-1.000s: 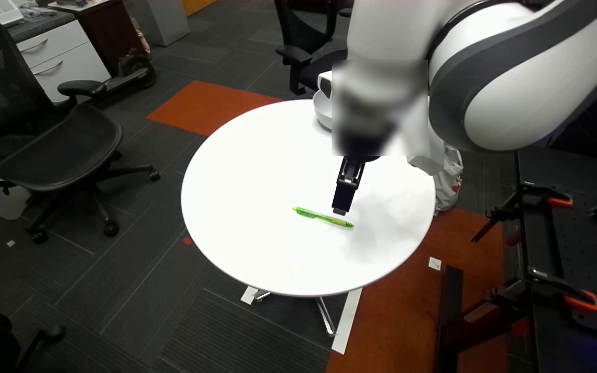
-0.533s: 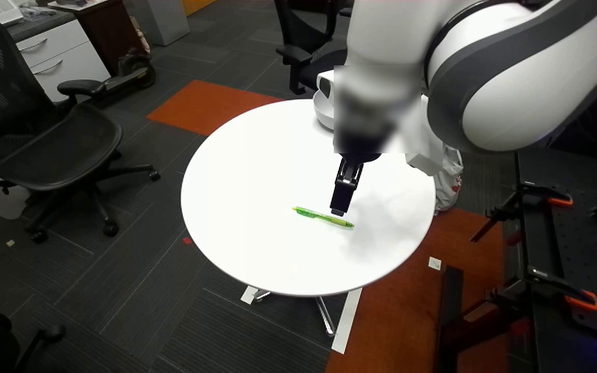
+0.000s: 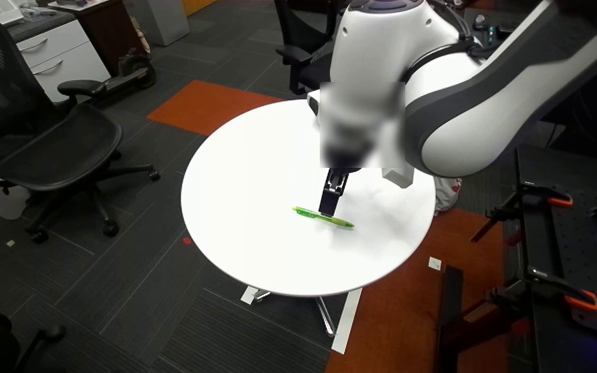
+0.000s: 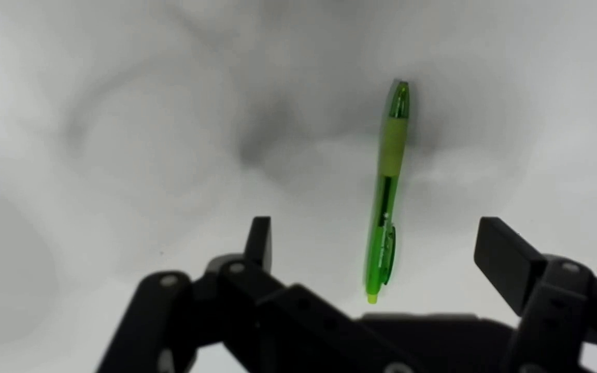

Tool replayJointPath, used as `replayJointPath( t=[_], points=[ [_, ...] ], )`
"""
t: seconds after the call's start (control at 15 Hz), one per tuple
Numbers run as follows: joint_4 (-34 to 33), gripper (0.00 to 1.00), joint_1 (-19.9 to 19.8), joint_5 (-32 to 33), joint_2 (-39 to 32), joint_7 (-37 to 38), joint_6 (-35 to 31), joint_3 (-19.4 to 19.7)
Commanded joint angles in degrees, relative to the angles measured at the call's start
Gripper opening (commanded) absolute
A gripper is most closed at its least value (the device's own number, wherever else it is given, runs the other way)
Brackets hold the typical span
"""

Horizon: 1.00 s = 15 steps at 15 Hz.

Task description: Pick up the pen and put it in the bowl

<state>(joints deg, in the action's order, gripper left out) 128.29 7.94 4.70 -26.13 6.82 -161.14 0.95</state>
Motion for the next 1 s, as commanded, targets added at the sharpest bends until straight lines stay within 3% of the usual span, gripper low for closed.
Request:
replayJointPath(
  t=[0.0,0.6,0.67,0.8,0.93],
  points=[
    [-3.9,1.0,1.9,0.9,-4.2,2.0,-0.7,1.4],
    [-7.7,1.0,2.3,-0.1,-8.7,1.3,0.3,1.0],
    [-7.9,0.75,2.3,0.0,-8.9,1.3,0.2,1.1],
    [-8.4,0.66,2.3,-0.1,-9.3,1.3,0.2,1.0],
    [-8.7,0.49,2.2,-0.3,-9.6,1.2,0.2,1.0]
  ],
)
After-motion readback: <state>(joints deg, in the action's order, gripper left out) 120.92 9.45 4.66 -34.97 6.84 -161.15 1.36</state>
